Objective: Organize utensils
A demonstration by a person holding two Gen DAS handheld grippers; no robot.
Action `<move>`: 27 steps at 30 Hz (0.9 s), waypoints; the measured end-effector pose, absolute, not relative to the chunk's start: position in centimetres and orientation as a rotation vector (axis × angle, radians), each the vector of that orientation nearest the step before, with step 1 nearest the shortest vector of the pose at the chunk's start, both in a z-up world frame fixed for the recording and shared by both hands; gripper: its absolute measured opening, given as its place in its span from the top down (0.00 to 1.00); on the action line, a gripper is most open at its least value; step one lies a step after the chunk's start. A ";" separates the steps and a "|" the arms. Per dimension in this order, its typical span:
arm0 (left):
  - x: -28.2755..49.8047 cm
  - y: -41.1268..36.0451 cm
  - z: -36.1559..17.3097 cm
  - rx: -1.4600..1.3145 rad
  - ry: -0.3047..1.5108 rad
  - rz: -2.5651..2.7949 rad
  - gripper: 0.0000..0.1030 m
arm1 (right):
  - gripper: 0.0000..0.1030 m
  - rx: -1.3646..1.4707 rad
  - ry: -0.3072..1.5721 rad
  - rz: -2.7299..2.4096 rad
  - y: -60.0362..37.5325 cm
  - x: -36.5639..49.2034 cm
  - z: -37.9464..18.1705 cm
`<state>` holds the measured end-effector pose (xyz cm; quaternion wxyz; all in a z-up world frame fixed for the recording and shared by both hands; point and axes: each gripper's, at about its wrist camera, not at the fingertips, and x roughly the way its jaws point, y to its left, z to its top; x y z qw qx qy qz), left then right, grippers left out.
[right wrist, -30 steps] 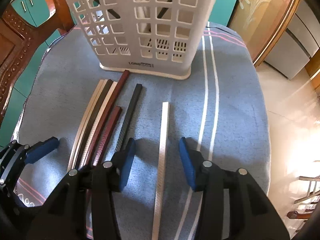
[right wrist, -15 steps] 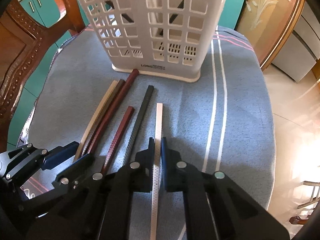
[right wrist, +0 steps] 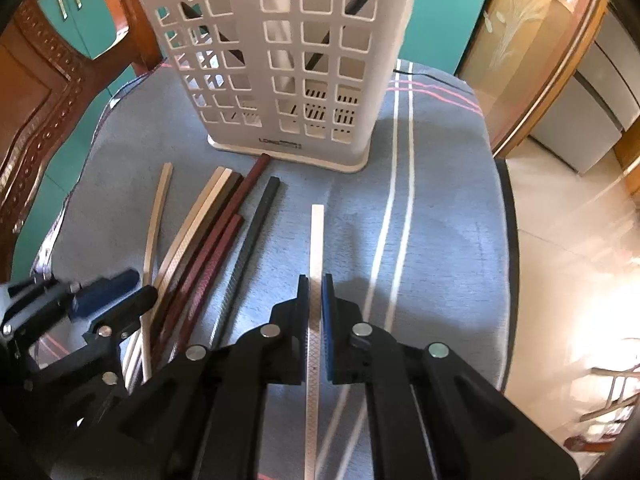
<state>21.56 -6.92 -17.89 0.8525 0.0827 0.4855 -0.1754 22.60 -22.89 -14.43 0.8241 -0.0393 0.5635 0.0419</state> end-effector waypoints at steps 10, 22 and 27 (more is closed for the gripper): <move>22.4 -7.1 -19.0 0.204 1.036 -0.351 0.58 | 0.84 -0.095 1.233 0.074 -22.3 22.8 -16.1; 22.8 -7.4 -19.0 0.175 1.042 -0.369 0.82 | 0.91 -0.117 1.234 0.105 -21.1 22.6 -17.1; 22.3 -6.6 -18.3 0.149 1.030 -0.369 0.82 | 0.94 -0.114 1.230 0.114 -21.0 22.5 -16.7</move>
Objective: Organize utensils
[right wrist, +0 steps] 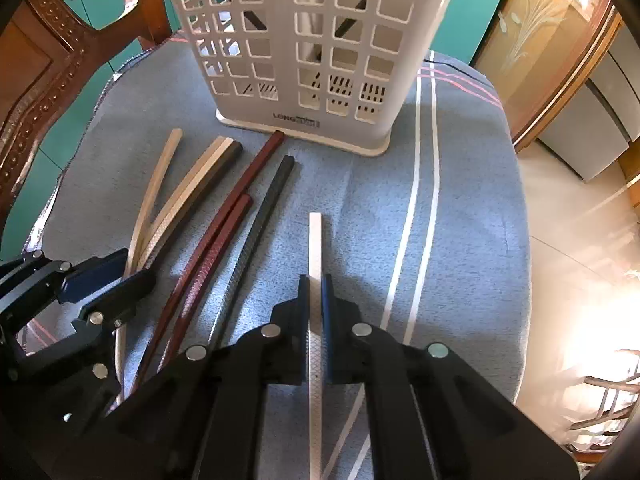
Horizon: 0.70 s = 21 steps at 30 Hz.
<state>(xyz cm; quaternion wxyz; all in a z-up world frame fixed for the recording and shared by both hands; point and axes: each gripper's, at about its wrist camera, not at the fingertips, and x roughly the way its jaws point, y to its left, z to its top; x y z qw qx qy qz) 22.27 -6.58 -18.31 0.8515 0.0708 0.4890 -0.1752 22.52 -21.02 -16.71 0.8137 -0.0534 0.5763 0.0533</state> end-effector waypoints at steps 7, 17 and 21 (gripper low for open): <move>21.4 -5.9 -17.9 0.120 1.039 -0.405 0.82 | 0.94 -0.126 1.215 0.136 -21.5 21.8 -15.4; 22.5 -4.9 -18.0 0.074 1.065 -0.390 0.82 | 0.94 -0.086 1.244 0.119 -23.3 22.0 -15.3; 23.5 -3.9 -18.2 0.044 1.072 -0.365 0.82 | 0.92 -0.060 1.243 0.107 -24.2 22.6 -15.5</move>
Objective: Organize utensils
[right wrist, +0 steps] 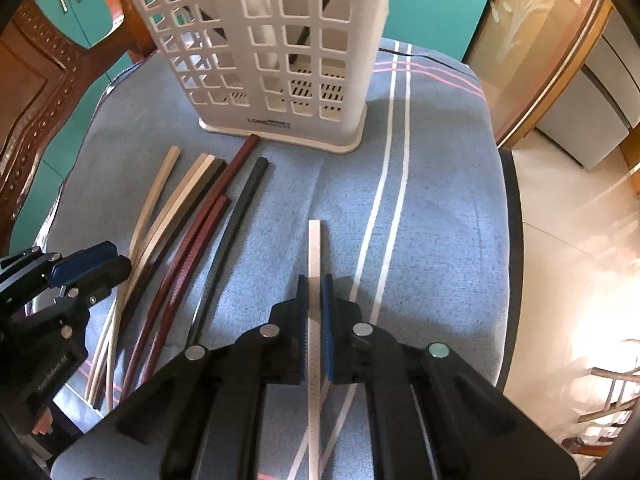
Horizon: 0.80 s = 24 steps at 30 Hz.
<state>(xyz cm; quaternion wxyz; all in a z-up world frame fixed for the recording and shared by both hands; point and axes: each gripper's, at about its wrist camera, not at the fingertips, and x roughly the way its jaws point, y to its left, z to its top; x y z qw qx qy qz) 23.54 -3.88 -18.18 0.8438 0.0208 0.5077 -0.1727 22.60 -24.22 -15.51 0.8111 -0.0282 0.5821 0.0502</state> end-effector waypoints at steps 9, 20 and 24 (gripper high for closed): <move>27.8 -3.2 -18.4 -0.022 1.140 -0.347 0.73 | 0.87 -0.073 1.245 0.074 -23.6 23.5 -16.0; 30.6 -6.0 -18.9 0.153 1.094 -0.289 0.90 | 0.92 -0.212 1.219 0.036 -20.4 23.7 -16.8; 30.0 -5.7 -18.0 0.085 1.082 -0.304 0.93 | 0.94 -0.084 1.202 0.113 -20.9 23.6 -15.8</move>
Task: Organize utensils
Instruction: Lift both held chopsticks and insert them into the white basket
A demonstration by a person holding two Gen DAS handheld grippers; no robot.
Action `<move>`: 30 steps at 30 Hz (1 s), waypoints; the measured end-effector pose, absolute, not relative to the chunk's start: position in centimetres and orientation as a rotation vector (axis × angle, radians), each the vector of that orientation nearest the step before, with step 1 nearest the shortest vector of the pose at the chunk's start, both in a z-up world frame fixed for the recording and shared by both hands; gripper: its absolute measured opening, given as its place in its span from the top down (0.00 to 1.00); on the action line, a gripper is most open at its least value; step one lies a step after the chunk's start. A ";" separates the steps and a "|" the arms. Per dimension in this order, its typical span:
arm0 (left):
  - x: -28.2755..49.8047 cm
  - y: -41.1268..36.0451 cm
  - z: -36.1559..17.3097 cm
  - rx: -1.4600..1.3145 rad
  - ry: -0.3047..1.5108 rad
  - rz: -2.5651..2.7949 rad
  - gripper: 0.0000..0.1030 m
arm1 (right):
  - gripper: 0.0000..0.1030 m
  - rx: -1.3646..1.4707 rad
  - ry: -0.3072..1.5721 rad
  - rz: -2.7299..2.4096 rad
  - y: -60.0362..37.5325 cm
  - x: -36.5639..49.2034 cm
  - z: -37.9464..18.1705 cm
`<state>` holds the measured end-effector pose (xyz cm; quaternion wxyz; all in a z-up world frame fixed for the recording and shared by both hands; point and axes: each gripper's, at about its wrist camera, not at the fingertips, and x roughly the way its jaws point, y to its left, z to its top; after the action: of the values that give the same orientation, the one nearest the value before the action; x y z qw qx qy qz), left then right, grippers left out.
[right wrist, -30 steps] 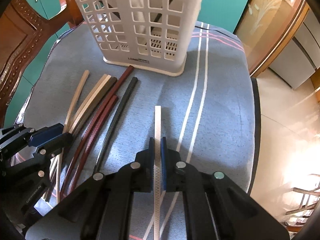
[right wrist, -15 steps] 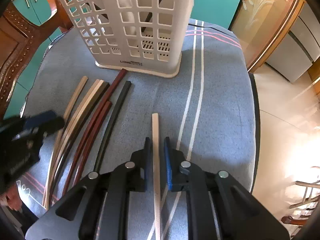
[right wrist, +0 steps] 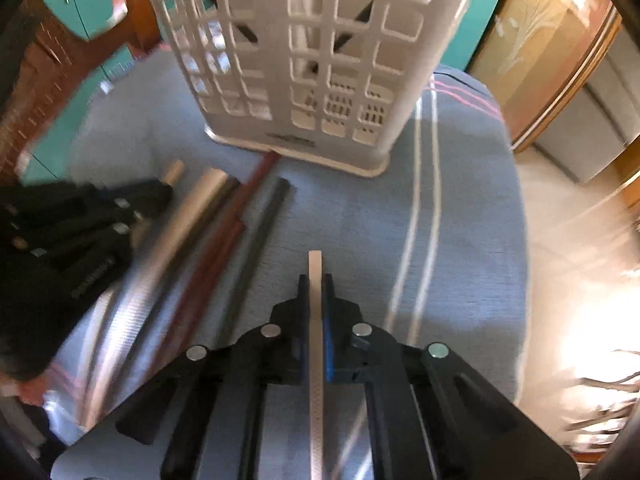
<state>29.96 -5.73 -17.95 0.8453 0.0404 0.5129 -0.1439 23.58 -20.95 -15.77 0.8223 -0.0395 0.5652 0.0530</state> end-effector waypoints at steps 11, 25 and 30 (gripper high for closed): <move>21.8 -1.3 -4.8 -0.036 0.774 -0.403 0.93 | 0.94 0.138 0.835 0.192 -25.4 15.8 -0.8; 21.0 -2.0 13.6 -0.042 0.387 -0.431 0.93 | 0.93 0.255 0.457 0.193 -28.7 16.9 16.6; 23.9 -2.9 14.8 -0.067 0.340 -0.364 0.93 | 0.93 0.248 0.408 0.100 -29.5 19.8 17.9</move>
<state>23.87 -2.93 14.76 0.9686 -0.0329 0.1682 -0.1800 19.78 -29.53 17.94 0.9704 0.1228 0.2022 0.0495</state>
